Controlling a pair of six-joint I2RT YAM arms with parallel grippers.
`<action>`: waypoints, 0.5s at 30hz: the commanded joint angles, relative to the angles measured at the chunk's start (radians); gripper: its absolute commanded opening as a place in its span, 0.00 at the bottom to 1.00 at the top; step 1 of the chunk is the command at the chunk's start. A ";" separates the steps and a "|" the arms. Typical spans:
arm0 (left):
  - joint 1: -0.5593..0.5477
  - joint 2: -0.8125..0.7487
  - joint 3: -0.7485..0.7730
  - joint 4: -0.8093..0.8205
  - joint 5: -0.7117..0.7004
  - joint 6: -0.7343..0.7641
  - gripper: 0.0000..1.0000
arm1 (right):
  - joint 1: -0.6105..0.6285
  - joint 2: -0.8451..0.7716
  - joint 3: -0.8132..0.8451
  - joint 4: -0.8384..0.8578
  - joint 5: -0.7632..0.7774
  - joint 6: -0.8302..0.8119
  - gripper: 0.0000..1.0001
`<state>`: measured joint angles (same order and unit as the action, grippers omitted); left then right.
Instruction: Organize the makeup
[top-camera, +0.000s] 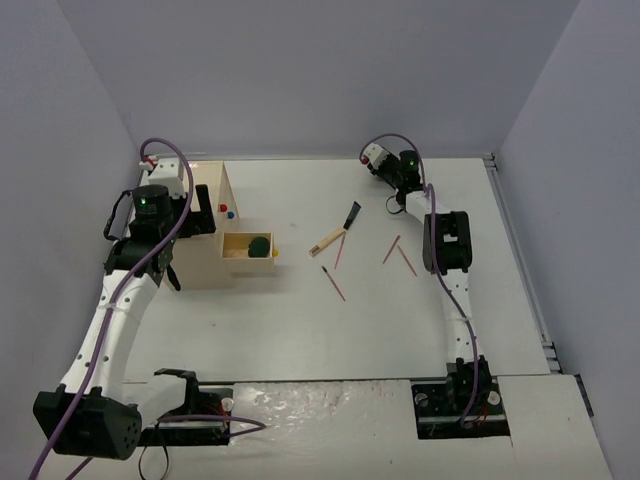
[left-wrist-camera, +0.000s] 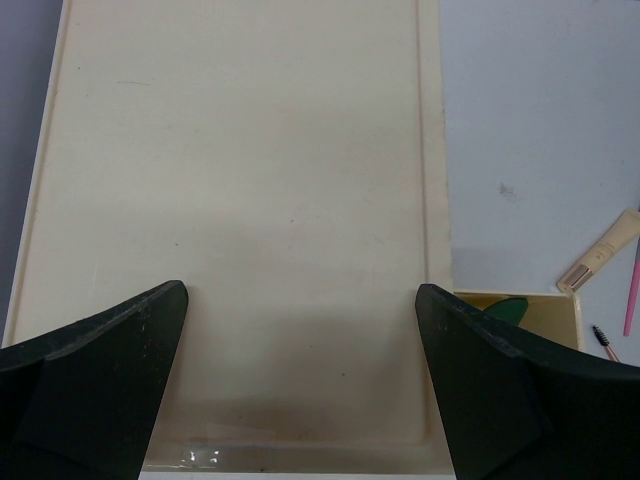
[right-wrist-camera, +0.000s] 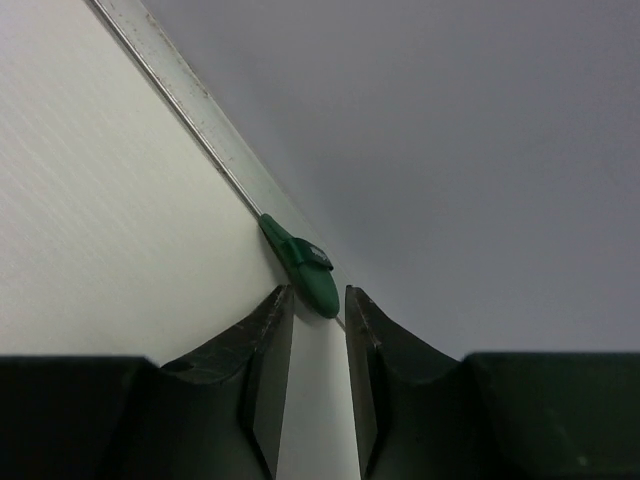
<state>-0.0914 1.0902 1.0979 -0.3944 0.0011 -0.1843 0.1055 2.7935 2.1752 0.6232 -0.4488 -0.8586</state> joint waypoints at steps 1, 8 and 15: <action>-0.004 0.028 0.026 -0.049 0.008 -0.004 0.97 | 0.003 0.019 0.044 0.016 -0.044 -0.049 0.15; -0.004 0.038 0.028 -0.049 0.008 -0.003 0.97 | -0.006 0.009 0.024 0.063 -0.063 -0.033 0.00; -0.004 0.033 0.031 -0.050 0.008 -0.004 0.97 | -0.013 -0.147 -0.176 0.225 -0.086 0.035 0.00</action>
<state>-0.0914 1.1041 1.1049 -0.3891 -0.0013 -0.1819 0.1005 2.7945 2.1208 0.7088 -0.4914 -0.8753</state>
